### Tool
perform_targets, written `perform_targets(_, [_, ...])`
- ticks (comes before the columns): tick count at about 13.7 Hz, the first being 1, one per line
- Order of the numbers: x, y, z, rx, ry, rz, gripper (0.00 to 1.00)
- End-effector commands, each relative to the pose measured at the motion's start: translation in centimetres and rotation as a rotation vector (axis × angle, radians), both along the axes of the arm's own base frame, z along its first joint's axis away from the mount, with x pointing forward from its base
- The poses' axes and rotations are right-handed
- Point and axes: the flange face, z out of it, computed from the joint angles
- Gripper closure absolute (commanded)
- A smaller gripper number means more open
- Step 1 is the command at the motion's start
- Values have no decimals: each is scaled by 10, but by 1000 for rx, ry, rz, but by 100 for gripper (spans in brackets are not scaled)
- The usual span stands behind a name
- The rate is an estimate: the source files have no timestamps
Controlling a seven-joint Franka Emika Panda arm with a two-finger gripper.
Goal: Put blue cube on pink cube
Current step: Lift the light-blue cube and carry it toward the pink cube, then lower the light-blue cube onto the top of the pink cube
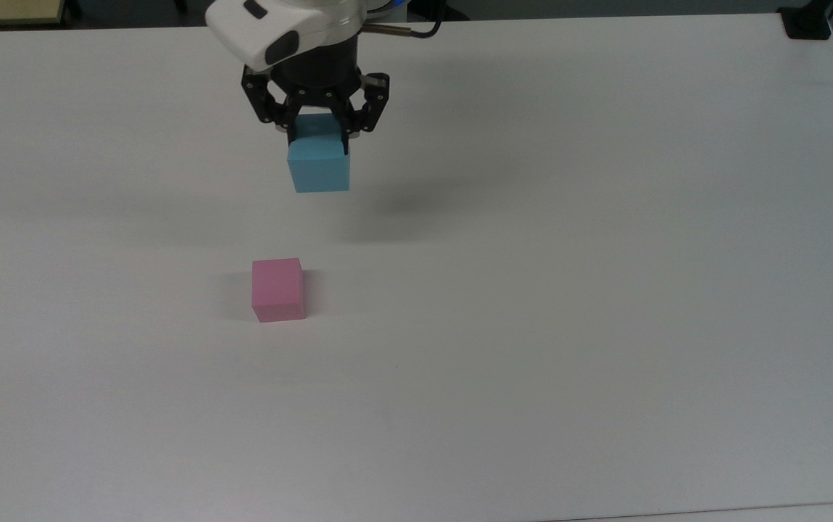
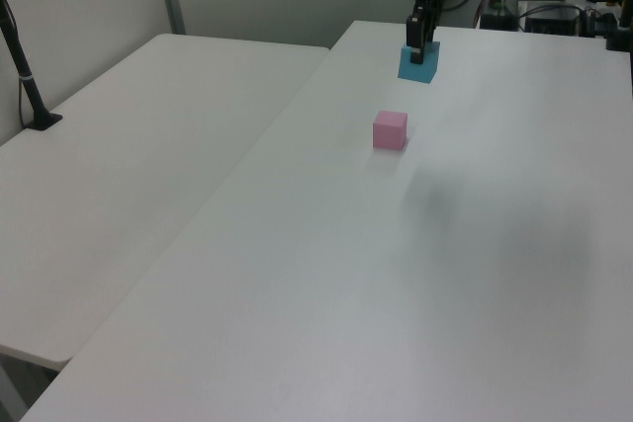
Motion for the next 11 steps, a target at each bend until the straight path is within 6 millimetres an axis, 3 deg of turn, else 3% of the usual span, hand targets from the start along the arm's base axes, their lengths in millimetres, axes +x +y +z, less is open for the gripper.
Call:
perform_targets(1, [26,-12,-6,19,8,-2,60])
perform_targets(5, [47,-28,-23,15,11,-20,60])
perform_targets(11, [59,-53,-55,-7,35,-35,60])
